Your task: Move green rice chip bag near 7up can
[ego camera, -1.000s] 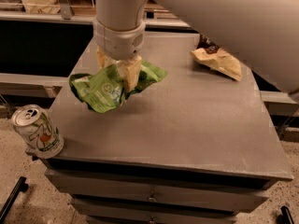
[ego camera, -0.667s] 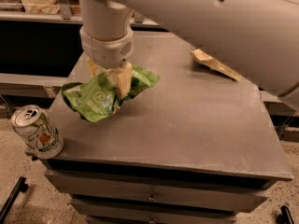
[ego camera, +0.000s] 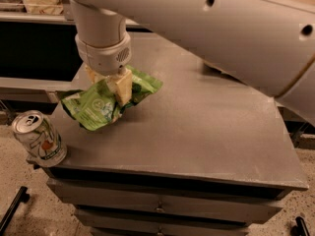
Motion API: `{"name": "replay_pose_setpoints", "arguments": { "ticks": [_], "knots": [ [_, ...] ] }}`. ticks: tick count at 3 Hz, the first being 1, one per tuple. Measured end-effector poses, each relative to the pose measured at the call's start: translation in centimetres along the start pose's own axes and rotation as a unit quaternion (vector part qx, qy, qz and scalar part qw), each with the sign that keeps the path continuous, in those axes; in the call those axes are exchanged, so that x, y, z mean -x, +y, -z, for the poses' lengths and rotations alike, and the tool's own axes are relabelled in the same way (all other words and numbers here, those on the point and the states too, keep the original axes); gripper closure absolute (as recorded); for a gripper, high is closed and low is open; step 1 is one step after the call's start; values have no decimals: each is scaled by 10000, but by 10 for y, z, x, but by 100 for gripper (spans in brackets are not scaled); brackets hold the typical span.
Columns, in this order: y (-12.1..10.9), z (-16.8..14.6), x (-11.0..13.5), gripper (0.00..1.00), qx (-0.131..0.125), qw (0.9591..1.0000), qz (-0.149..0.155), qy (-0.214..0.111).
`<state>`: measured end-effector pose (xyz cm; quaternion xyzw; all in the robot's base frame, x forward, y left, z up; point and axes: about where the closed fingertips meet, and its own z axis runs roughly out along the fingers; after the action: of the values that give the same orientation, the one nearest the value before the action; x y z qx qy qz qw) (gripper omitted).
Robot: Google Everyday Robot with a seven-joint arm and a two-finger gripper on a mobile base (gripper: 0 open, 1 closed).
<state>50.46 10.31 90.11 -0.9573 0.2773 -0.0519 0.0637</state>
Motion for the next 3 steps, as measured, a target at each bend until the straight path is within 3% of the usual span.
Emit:
{"name": "replay_pose_setpoints", "arguments": {
  "ticks": [1, 2, 3],
  "knots": [
    [-5, -5, -7, 100, 160, 9998, -96, 88],
    [-5, -10, -17, 100, 248, 9983, -482, 197],
    [-14, -12, -17, 100, 180, 9971, -711, 200]
  ]
}}
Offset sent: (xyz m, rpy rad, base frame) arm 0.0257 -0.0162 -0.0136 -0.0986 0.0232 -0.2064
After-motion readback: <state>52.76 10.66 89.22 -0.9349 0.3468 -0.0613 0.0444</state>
